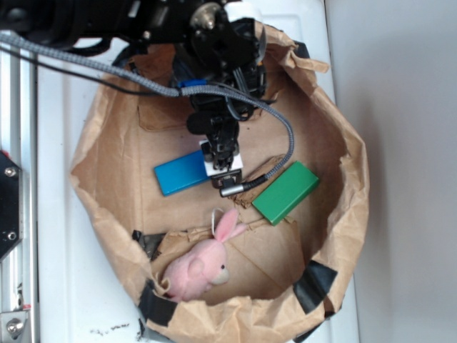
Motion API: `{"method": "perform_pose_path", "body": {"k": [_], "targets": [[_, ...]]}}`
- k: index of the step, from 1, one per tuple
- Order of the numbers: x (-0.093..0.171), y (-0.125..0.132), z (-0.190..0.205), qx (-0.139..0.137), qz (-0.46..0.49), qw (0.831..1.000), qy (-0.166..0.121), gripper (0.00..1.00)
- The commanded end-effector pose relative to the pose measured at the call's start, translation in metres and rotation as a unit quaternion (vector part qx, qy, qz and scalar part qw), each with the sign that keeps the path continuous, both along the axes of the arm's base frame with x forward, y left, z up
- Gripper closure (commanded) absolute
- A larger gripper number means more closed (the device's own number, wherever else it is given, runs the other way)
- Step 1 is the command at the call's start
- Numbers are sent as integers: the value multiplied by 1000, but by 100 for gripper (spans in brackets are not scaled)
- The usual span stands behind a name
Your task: Grab the blue block.
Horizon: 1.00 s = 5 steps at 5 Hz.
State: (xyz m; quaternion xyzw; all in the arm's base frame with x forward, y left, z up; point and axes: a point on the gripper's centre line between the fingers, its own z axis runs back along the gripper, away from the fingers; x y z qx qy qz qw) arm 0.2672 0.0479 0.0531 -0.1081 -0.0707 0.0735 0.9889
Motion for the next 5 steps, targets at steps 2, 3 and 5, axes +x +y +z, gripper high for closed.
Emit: {"method": "perform_pose_path", "body": {"k": [2, 3, 5], "targets": [[-16, -15, -26, 31, 9, 999, -10, 0], [-17, -17, -29, 37, 14, 999, -9, 0], [-21, -18, -27, 33, 25, 999, -5, 0]]}}
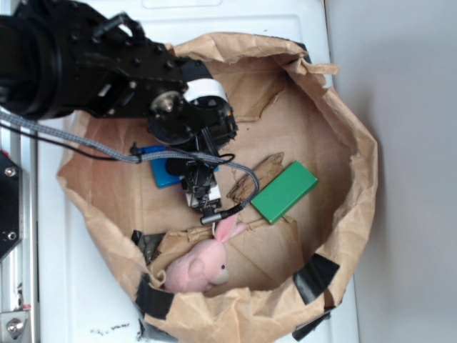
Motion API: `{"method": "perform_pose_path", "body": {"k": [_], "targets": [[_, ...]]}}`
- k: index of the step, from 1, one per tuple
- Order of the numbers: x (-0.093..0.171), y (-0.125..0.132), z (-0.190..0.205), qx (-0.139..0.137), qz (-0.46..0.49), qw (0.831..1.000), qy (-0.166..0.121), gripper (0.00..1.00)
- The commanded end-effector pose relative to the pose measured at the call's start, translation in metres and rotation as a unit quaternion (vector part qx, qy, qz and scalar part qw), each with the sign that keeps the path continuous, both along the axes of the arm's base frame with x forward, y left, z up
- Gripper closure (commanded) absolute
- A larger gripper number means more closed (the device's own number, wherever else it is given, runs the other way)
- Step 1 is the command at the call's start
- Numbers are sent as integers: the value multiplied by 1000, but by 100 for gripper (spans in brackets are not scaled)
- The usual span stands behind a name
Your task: Grab the blue block.
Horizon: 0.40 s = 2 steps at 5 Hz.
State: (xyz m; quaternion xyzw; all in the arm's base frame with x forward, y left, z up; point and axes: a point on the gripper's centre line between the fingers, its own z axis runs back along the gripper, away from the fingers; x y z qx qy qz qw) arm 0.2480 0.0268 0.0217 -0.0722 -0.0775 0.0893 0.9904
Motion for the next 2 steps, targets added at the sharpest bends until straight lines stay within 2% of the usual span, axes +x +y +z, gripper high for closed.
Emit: {"method": "perform_pose_path", "body": {"k": [1, 2], "targets": [[-2, 4, 4, 0, 5, 1000, -6, 0], [-1, 4, 2, 7, 2, 1000, -9, 0]]}}
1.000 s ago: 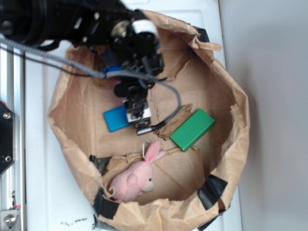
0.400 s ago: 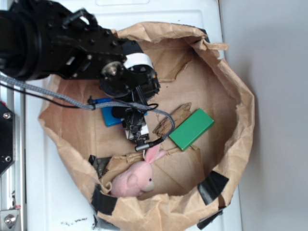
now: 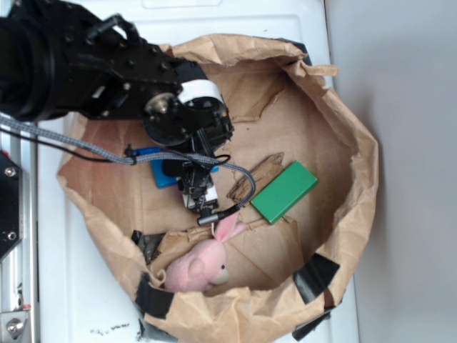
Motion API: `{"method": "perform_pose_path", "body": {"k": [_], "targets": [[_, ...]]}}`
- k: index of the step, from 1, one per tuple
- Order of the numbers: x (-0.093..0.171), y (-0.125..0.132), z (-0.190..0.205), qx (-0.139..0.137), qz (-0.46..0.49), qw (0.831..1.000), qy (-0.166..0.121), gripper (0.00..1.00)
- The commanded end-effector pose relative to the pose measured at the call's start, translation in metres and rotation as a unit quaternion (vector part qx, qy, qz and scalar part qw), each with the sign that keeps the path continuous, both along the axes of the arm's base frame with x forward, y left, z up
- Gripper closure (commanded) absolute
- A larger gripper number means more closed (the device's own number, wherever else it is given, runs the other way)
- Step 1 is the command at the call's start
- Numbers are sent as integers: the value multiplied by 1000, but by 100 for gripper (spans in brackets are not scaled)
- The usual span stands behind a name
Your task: Grab the blue block.
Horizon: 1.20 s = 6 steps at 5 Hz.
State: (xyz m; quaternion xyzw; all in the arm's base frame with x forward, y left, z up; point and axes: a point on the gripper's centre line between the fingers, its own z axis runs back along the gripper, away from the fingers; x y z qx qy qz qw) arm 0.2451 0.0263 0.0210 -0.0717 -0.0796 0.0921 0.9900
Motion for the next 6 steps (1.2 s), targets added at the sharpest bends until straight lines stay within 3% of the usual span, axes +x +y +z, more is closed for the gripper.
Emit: {"method": "perform_pose_path", "body": {"k": [1, 2, 3, 5, 6], "targets": [[2, 3, -8, 26, -5, 1000, -9, 0], [1, 4, -6, 26, -2, 1000, -6, 11], [-1, 4, -7, 22, 6, 1000, -4, 100], [-2, 2, -8, 15, 6, 1000, -7, 100], [-1, 9, -2, -1, 10, 1000, -7, 100]]}}
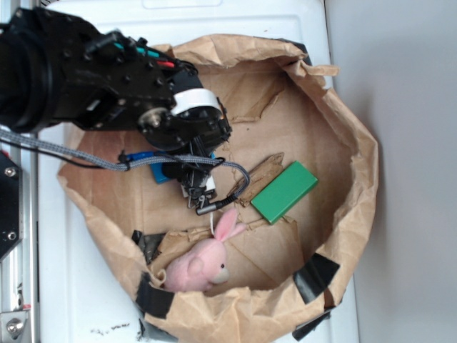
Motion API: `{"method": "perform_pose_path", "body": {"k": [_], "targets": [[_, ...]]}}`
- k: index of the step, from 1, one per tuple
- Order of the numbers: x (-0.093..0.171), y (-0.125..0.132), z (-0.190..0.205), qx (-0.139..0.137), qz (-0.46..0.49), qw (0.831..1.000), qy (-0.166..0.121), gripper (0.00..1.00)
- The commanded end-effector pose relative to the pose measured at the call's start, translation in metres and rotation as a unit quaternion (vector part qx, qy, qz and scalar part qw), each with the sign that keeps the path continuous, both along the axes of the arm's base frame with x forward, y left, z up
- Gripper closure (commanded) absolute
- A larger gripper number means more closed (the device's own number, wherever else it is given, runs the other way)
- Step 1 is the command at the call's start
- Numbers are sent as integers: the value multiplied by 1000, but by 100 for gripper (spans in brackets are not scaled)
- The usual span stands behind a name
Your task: Grab the blue block.
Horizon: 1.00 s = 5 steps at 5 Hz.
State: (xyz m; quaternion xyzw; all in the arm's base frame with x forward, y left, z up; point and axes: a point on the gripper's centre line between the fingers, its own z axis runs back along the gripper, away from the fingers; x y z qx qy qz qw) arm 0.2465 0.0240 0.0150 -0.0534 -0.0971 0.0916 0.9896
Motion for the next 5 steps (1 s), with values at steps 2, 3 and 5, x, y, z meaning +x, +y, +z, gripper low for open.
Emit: {"method": "perform_pose_path", "body": {"k": [2, 3, 5], "targets": [[-1, -7, 104, -37, 75, 997, -7, 100], [6, -13, 154, -33, 83, 996, -12, 100], [25, -13, 176, -38, 56, 996, -66, 100]]}}
